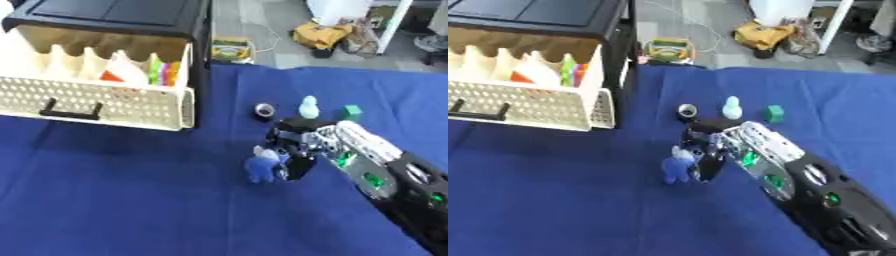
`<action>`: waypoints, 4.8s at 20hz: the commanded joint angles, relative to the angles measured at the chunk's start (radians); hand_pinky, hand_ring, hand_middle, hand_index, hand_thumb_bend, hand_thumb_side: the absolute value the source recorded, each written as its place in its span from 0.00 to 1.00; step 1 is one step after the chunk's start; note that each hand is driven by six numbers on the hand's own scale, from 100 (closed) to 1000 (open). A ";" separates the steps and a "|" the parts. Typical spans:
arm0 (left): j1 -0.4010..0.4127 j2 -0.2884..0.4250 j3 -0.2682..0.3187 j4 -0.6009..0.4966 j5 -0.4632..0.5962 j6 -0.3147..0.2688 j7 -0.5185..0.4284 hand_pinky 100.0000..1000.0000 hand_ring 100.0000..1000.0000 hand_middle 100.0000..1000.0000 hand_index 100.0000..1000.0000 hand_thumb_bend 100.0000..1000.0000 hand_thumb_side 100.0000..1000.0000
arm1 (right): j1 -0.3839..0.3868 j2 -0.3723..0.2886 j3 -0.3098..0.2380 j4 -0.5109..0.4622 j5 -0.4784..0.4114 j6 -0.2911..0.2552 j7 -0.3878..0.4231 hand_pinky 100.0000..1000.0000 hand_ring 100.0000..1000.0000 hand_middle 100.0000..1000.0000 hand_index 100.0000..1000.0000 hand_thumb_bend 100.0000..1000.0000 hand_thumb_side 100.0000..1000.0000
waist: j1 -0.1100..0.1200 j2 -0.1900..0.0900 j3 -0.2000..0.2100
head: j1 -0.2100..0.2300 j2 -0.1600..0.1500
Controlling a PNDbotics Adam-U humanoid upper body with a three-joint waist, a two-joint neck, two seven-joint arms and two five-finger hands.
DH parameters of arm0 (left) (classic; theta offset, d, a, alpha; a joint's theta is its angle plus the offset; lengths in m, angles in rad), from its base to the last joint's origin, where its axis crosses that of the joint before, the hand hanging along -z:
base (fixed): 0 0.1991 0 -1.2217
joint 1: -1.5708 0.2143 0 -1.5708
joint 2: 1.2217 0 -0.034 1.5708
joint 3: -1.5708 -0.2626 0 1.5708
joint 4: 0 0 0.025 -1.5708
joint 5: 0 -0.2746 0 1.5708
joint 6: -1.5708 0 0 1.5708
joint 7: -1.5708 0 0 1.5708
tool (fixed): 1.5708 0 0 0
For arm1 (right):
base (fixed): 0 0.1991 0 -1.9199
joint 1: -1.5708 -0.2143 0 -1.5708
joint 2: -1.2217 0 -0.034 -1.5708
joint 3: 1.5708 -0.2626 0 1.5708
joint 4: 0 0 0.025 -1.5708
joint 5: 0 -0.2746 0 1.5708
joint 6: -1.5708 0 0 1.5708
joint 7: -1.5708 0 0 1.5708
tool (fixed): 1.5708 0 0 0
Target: Pick up objects from table and place into drawer.
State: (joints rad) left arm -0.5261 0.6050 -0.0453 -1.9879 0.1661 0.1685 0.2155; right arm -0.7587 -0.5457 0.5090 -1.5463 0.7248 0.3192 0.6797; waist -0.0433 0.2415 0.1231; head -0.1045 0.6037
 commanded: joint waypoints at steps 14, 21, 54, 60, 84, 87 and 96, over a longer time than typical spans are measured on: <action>-0.016 0.033 0.010 -0.012 -0.080 -0.041 0.020 0.32 0.00 0.16 0.80 0.00 1.00 | -0.152 -0.145 -0.155 -0.303 -0.138 0.153 -0.106 0.27 0.41 0.32 0.48 0.00 0.10 | -0.002 -0.032 -0.017 | 0.014 -0.008; -0.021 0.035 -0.004 -0.012 -0.134 -0.060 0.022 0.32 0.00 0.16 0.81 0.00 1.00 | -0.267 -0.116 -0.172 -0.276 -0.147 0.182 -0.128 0.26 0.40 0.31 0.48 0.00 0.12 | -0.005 -0.042 -0.017 | 0.012 -0.008; -0.067 -0.011 -0.037 -0.012 -0.150 -0.074 0.006 0.31 0.00 0.16 0.80 0.00 1.00 | -0.512 0.289 -0.137 0.175 0.042 0.121 -0.218 0.27 0.41 0.31 0.48 0.00 0.10 | -0.021 -0.036 0.055 | -0.046 -0.025; -0.067 -0.015 -0.036 -0.012 -0.148 -0.072 0.008 0.30 0.00 0.16 0.80 0.00 1.00 | -0.516 0.306 -0.125 0.213 0.062 0.093 -0.218 0.28 0.42 0.35 0.54 0.05 0.14 | -0.024 -0.034 0.059 | -0.048 -0.023; -0.056 -0.019 -0.038 -0.012 -0.151 -0.069 0.006 0.30 0.00 0.16 0.80 0.00 1.00 | -0.532 0.311 -0.177 0.188 0.049 0.070 -0.318 0.38 0.49 0.57 0.89 0.57 0.48 | -0.020 -0.033 0.061 | -0.038 -0.021; -0.056 -0.012 -0.035 -0.012 -0.162 -0.069 0.008 0.30 0.00 0.16 0.80 0.00 1.00 | -0.528 0.286 -0.218 0.102 -0.019 0.108 -0.353 0.37 0.47 0.55 0.88 0.54 0.52 | -0.015 -0.035 0.055 | -0.030 -0.018; -0.070 0.032 -0.034 -0.012 -0.227 -0.067 0.008 0.30 0.00 0.16 0.79 0.00 1.00 | -0.460 0.128 -0.310 -0.218 -0.248 0.216 -0.489 0.37 0.47 0.55 0.85 0.37 0.61 | 0.003 -0.039 0.027 | -0.001 -0.008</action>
State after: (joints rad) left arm -0.5770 0.6018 -0.0890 -1.9878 -0.0505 0.1013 0.2227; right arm -1.2033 -0.3757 0.2222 -1.7069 0.5114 0.5247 0.2096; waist -0.0464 0.2234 0.1489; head -0.1113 0.5895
